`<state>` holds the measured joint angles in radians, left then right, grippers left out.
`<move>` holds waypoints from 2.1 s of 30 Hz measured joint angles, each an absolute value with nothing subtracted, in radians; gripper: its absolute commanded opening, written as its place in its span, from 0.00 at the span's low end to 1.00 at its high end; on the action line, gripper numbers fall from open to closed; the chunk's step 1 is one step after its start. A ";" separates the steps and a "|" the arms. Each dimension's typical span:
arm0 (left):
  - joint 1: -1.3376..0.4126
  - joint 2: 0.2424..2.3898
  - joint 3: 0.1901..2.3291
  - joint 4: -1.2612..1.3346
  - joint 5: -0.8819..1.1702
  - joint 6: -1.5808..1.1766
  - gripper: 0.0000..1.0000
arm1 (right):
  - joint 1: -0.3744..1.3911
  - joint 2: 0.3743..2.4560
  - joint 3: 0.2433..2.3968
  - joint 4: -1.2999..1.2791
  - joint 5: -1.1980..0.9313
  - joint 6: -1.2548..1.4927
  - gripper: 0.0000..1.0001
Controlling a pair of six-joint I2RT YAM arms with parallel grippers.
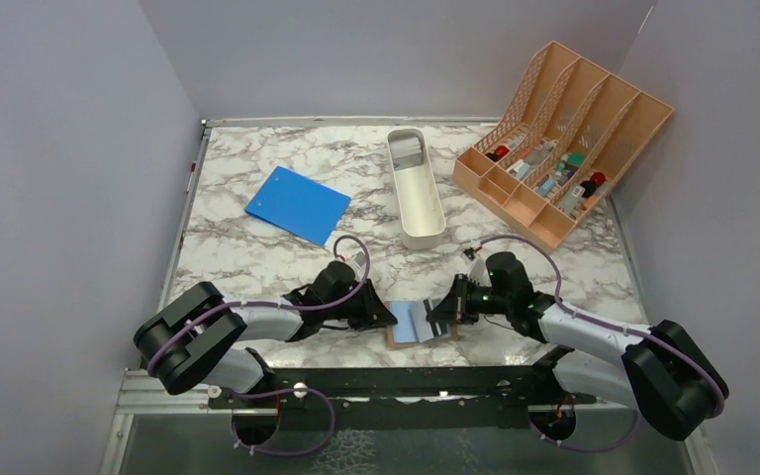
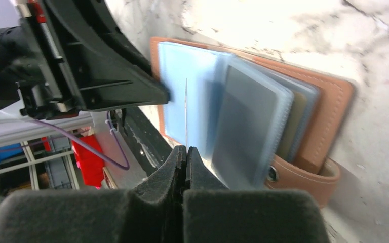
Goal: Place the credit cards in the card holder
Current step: Insert the credit card into the card holder.
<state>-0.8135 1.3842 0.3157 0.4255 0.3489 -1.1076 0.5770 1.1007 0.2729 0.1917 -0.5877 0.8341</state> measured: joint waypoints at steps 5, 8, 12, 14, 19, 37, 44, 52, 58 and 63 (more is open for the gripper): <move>-0.831 1.389 0.313 0.426 0.347 -1.108 0.16 | 0.579 1.119 0.213 0.240 -0.551 0.857 0.01; -0.838 1.392 0.313 0.429 0.347 -1.107 0.13 | 0.581 1.120 0.204 0.250 -0.526 0.857 0.01; -0.840 1.393 0.313 0.432 0.347 -1.107 0.13 | 0.582 1.128 0.202 0.263 -0.490 0.855 0.01; -0.840 1.393 0.313 0.432 0.347 -1.106 0.13 | 0.582 1.128 0.200 0.265 -0.478 0.855 0.01; -0.840 1.393 0.311 0.435 0.347 -1.103 0.15 | 0.582 1.124 0.196 0.269 -0.455 0.856 0.01; -0.840 1.419 0.303 0.442 0.344 -1.087 0.16 | 0.582 1.223 0.176 0.410 -0.477 0.871 0.01; -0.840 1.427 0.303 0.453 0.344 -1.086 0.16 | 0.581 1.244 0.176 0.430 -0.499 0.868 0.01; -0.840 1.428 0.303 0.455 0.344 -1.083 0.16 | 0.581 1.247 0.176 0.431 -0.511 0.862 0.01; -0.842 1.428 0.303 0.455 0.344 -1.083 0.16 | 0.581 1.245 0.176 0.417 -0.518 0.854 0.01; -0.848 1.428 0.303 0.456 0.344 -1.084 0.16 | 0.581 1.204 0.176 0.363 -0.517 0.841 0.01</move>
